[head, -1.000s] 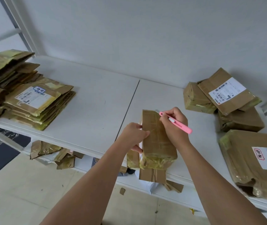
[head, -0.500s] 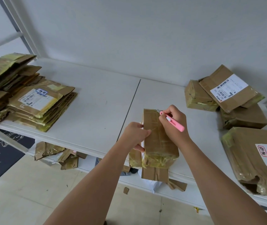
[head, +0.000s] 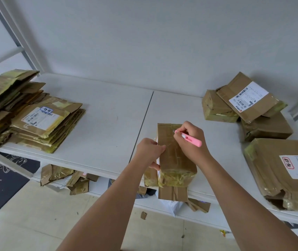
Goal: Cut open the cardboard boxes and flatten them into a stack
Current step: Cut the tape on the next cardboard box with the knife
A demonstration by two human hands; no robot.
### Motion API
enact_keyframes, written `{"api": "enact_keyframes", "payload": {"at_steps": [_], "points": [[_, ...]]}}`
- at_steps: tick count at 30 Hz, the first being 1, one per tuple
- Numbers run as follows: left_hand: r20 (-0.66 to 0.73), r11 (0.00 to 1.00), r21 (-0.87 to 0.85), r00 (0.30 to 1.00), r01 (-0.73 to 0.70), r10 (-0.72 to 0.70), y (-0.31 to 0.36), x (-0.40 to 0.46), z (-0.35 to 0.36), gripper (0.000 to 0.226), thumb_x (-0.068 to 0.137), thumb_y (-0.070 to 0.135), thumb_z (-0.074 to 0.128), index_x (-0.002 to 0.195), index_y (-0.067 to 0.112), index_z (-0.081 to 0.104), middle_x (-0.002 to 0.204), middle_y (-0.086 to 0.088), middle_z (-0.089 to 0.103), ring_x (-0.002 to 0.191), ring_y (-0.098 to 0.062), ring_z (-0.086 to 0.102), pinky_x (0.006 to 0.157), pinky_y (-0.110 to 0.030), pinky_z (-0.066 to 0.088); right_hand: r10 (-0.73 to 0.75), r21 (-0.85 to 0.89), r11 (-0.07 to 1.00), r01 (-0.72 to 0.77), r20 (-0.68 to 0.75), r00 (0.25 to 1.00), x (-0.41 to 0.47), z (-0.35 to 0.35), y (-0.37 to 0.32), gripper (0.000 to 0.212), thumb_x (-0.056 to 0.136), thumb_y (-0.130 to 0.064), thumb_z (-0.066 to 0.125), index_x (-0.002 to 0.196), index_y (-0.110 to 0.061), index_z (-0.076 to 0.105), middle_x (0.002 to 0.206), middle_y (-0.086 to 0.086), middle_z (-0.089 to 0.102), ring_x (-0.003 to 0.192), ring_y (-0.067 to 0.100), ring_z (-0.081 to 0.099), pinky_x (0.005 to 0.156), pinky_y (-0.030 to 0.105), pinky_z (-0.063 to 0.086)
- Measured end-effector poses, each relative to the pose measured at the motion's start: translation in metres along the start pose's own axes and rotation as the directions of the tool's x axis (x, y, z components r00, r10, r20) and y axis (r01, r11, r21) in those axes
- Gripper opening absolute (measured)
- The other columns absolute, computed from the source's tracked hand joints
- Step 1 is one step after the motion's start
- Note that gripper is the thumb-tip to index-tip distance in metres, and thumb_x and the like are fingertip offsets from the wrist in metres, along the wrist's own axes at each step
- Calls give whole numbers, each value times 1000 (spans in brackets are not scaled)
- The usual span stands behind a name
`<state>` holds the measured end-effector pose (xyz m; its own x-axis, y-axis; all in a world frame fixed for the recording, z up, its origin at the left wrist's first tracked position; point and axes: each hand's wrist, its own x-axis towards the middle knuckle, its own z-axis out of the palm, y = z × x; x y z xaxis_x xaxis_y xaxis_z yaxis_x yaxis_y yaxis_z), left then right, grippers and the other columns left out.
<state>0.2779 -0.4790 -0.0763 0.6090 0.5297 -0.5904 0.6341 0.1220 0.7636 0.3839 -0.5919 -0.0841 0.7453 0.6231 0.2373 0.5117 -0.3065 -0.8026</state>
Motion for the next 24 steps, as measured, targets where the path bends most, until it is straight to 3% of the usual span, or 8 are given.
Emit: {"api": "enact_keyframes", "payload": {"at_steps": [4,11,14,19,22,24], "points": [[-4,999,-25,1000,20,-21,0,0,-1,39,89,25,72,119,5,60,108,-13,66,76,-36,74,69,-47,62,11,15,1000,-11,41,999,-17,-4,-2,16,90,-7,62,78,-5,52,70,6,57,63,13,53,50,17,39],[-31,1000,-27,999,8,-9,1,-7,0,22,90,24,72,100,10,59,104,-14,66,76,-36,74,69,-46,62,57,107,992,-71,131,990,-62,-17,-7,23,90,-5,62,71,-8,49,60,3,48,52,6,41,46,20,33],[-51,1000,-8,999,7,-7,4,-12,2,23,90,23,72,102,9,59,102,-13,66,75,-36,73,67,-46,62,42,227,970,-81,171,984,-81,-25,-13,26,93,-3,59,71,-10,47,58,-2,46,51,9,41,44,22,33],[-74,999,10,996,44,-43,15,-20,5,22,91,16,70,101,-1,61,89,-15,67,66,-33,71,54,-44,61,-16,285,958,-22,132,991,-109,-30,-17,24,96,-7,59,75,-1,48,58,13,48,49,13,42,45,24,35],[-95,995,37,992,88,-84,21,-23,7,23,93,15,68,102,-3,59,86,-17,66,57,-33,68,48,-41,59,-20,243,970,1,76,997,-121,-30,-14,25,95,-4,60,73,-8,49,58,4,49,50,9,43,46,20,36],[-97,996,28,992,89,-86,23,-26,8,25,94,14,66,108,-4,58,94,-18,67,59,-34,67,45,-40,58,5,265,964,-14,35,999,-125,-31,-12,27,93,-2,61,71,-13,48,58,-3,49,50,6,43,46,23,39]]}}
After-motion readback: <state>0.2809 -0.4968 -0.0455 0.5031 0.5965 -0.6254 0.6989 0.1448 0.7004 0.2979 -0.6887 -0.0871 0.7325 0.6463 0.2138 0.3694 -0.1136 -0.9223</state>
